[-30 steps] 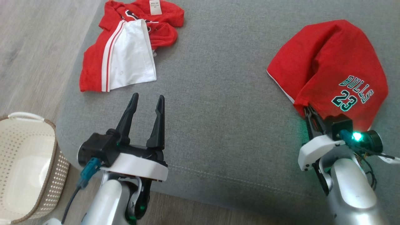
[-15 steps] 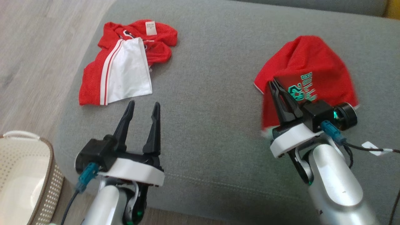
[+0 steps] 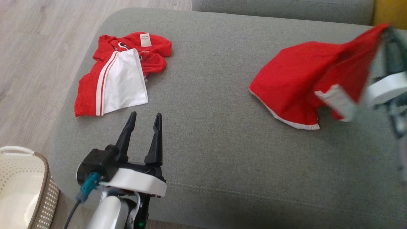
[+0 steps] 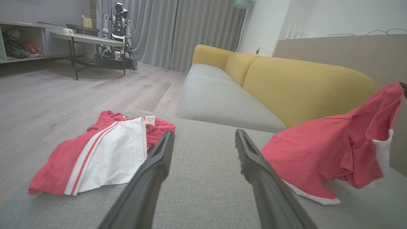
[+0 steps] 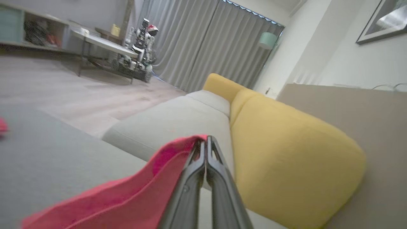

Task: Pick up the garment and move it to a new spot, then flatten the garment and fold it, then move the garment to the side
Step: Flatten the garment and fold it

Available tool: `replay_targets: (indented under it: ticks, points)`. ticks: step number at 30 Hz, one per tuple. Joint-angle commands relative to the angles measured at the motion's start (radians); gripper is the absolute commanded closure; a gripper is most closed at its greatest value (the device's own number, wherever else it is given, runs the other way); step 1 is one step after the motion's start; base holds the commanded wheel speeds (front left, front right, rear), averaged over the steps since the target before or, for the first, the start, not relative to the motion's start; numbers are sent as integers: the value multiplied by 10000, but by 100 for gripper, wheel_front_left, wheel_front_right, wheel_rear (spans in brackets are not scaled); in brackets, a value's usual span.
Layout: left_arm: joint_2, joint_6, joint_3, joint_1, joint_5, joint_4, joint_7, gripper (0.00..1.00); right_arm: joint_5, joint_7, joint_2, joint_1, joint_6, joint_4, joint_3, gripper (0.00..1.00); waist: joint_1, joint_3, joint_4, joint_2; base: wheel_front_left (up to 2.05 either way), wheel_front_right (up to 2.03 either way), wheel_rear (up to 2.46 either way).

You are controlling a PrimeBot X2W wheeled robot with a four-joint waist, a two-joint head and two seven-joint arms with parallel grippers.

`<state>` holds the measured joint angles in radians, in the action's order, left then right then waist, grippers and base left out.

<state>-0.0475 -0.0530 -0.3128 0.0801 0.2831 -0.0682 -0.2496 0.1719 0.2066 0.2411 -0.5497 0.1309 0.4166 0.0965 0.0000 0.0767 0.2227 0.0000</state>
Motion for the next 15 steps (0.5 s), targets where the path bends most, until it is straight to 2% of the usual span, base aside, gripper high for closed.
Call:
replay_targets:
  ticks: [1,4,6,7,8,15]
  points:
    - [-28,34,246,197,11,342,-122,0,455,-61,559,-740,-2,-17,45,100,0,36,-1,0,0,0,0]
    - [-28,39,204,214,36,344,-122,0,1419,-200,1280,-1313,-2,616,386,100,0,111,-7,0,0,0,0]
    - [-28,36,150,249,59,344,-122,0,1766,-326,1347,-1697,-2,1109,770,100,0,183,16,0,0,0,0]
    - [-28,31,116,274,73,346,-122,0,1914,-340,1333,-1860,-2,1351,906,55,0,217,31,0,0,0,0]
    - [-28,26,84,298,88,344,-122,0,1952,-448,1262,-1998,-2,1688,1011,0,0,248,45,0,0,0,0]
    - [-28,-30,-65,436,148,290,-122,0,1921,-368,903,-2727,-2,3203,639,0,0,444,73,0,0,0,0]
